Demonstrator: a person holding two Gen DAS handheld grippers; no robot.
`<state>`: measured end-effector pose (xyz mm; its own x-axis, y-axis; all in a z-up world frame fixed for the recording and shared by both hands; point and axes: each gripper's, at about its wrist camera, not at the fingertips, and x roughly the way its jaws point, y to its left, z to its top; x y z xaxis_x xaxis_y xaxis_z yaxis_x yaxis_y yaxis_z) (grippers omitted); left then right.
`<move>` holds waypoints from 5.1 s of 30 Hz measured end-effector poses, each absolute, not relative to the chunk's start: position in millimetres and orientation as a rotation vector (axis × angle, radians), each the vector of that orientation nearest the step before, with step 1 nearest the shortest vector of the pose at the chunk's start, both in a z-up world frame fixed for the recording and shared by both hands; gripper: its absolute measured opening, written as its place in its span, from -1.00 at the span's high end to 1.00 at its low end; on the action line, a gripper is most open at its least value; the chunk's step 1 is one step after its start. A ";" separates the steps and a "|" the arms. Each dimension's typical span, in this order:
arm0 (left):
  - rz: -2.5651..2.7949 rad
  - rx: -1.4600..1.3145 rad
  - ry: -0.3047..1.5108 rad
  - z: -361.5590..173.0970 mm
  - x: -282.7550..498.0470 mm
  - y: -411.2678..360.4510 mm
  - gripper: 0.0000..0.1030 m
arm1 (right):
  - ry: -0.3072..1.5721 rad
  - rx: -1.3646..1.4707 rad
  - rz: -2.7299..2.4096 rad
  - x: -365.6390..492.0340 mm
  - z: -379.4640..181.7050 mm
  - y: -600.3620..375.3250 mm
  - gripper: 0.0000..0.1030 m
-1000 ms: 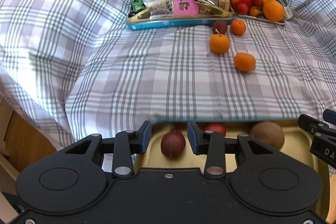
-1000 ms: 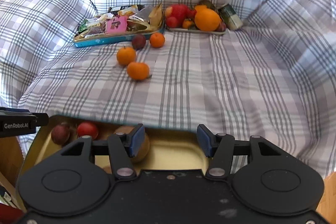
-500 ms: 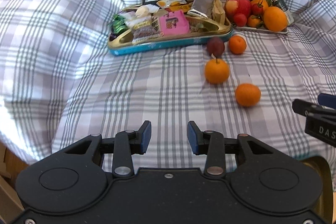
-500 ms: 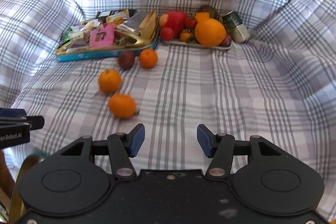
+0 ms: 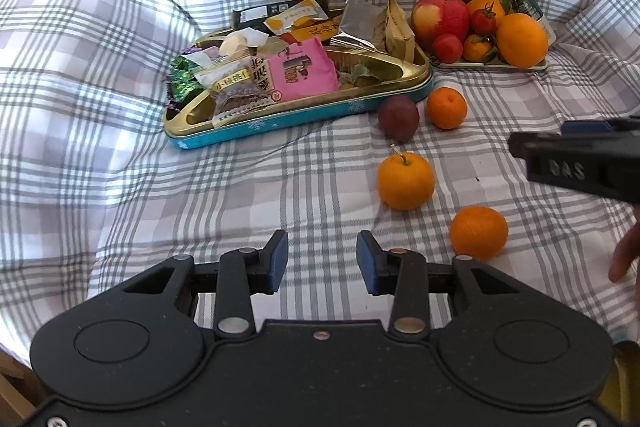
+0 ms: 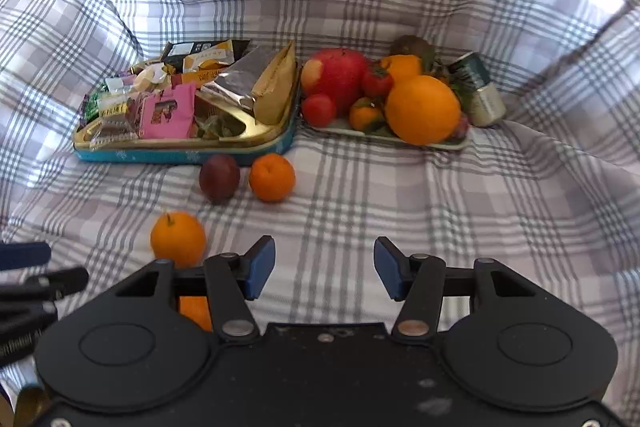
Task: Organize fruits
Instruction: 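Grasp a mandarin with the right tool while the left tool grasps an orange, then carry the orange and mandarin toward the gold tray with both tools, then open the left tool to drop the orange while the right tool releases the mandarin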
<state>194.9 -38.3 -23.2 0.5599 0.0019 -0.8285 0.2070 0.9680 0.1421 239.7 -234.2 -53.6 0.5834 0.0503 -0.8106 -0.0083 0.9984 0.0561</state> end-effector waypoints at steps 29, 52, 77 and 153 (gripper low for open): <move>-0.188 0.212 0.983 -40.2 213.9 -34.7 0.07 | 0.974 0.052 0.190 319.9 -102.7 -206.7 0.22; -0.329 0.208 0.925 -39.2 235.0 -73.3 0.00 | 0.965 0.168 0.076 265.2 -81.1 -269.1 0.24; -0.358 0.240 0.949 -55.8 250.5 -111.4 -0.01 | 0.987 0.204 0.044 240.5 -78.0 -274.2 0.24; -0.151 0.044 1.111 -9.4 -5.6 -29.7 0.00 | 1.014 0.114 0.181 -67.2 -11.2 -224.9 0.21</move>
<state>-5.6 -29.7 -9.4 0.4351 -0.0990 -0.8949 0.1430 0.9889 -0.0399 -67.2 -224.9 -11.2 0.5152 0.2029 -0.8327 -0.0971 0.9791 0.1786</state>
